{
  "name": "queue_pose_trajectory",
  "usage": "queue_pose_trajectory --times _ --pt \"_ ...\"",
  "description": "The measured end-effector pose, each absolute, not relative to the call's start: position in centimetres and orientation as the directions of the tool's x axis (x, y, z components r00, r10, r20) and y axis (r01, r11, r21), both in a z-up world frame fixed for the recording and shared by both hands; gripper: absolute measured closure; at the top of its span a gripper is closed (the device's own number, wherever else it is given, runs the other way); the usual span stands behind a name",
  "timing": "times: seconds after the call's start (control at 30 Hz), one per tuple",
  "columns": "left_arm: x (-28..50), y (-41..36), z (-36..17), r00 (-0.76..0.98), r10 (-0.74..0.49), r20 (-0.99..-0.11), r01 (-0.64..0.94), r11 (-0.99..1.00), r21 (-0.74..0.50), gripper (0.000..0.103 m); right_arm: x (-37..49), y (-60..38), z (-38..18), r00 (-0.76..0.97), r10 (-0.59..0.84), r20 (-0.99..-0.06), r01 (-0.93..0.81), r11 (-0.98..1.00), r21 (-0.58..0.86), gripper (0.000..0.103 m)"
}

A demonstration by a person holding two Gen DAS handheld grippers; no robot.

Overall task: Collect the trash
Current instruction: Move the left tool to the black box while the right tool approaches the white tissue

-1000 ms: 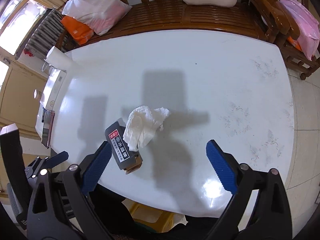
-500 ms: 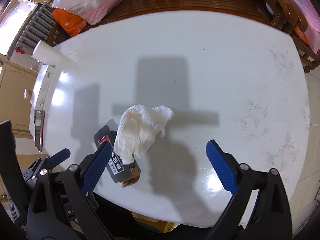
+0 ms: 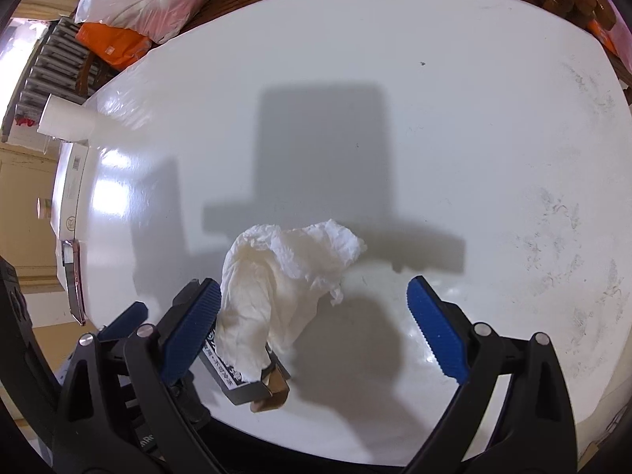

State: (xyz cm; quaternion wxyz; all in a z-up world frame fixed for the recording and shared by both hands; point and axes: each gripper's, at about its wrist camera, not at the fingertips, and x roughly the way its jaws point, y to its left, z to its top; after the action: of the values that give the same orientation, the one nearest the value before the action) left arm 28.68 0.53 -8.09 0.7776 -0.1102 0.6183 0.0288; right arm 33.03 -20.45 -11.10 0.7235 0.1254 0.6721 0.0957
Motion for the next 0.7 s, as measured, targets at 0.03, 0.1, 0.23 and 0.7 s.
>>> queue_pose_trajectory --times 0.03,0.1,0.23,0.7 --pt "28.8 0.5 -8.3 0.228 -0.089 -0.970 -0.188 0.973 -0.133 0.011 33.0 -20.4 -11.2 0.077 0.311 -0.947 0.031 0.949 0.314 0.010" --pt "28.9 0.4 -8.7 0.227 -0.077 -0.971 -0.196 0.973 -0.123 0.011 33.1 -20.3 -11.5 0.073 0.313 -0.947 0.034 0.948 0.316 0.010" --pt "29.1 0.4 -9.4 0.227 -0.055 -0.972 -0.208 0.973 -0.104 0.011 33.1 -20.2 -12.6 0.055 0.328 -0.943 0.052 0.942 0.331 0.010" --pt "29.3 0.9 -11.3 0.184 -0.072 -0.980 -0.283 0.951 -0.123 0.011 32.7 -18.9 -12.6 0.083 0.279 -0.957 -0.004 0.960 0.280 0.041"
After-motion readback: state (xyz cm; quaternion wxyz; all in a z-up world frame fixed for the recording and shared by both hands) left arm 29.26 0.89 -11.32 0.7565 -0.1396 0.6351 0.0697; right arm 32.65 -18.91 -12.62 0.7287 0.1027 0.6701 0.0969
